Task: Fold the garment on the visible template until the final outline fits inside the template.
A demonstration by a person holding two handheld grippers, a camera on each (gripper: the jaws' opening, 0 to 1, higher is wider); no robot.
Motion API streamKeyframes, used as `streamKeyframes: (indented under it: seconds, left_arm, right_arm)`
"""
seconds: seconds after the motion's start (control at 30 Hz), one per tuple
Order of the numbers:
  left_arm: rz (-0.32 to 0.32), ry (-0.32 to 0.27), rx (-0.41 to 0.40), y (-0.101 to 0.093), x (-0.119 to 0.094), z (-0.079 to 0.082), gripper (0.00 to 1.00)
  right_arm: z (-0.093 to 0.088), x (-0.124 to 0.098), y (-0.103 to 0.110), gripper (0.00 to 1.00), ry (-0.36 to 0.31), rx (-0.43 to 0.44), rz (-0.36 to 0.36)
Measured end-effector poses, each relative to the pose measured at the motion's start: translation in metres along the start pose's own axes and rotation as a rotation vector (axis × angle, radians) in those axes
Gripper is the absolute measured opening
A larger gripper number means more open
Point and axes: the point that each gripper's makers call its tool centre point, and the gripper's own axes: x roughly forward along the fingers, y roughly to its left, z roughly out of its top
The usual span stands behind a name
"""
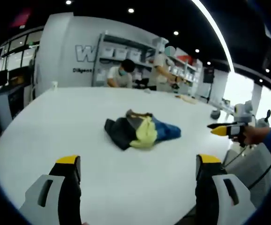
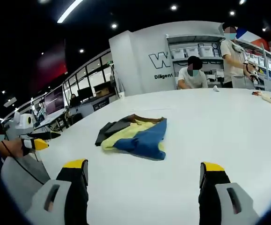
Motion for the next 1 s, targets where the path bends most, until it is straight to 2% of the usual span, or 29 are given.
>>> streamKeyframes:
  seconds: [0.63, 1.0]
  left_arm:
    - [0.011, -0.009, -0.008, 0.002, -0.0005, 0.0025, 0.99]
    - [0.008, 0.01, 0.005, -0.0025, 0.0011, 0.0002, 0.99]
  right_arm:
    - [-0.0022, 0.004, 0.0008, 0.99, 0.022, -0.007, 0.012]
    - [-0.0037, 0.0032, -0.0063, 0.99, 0.019, 0.033, -0.002]
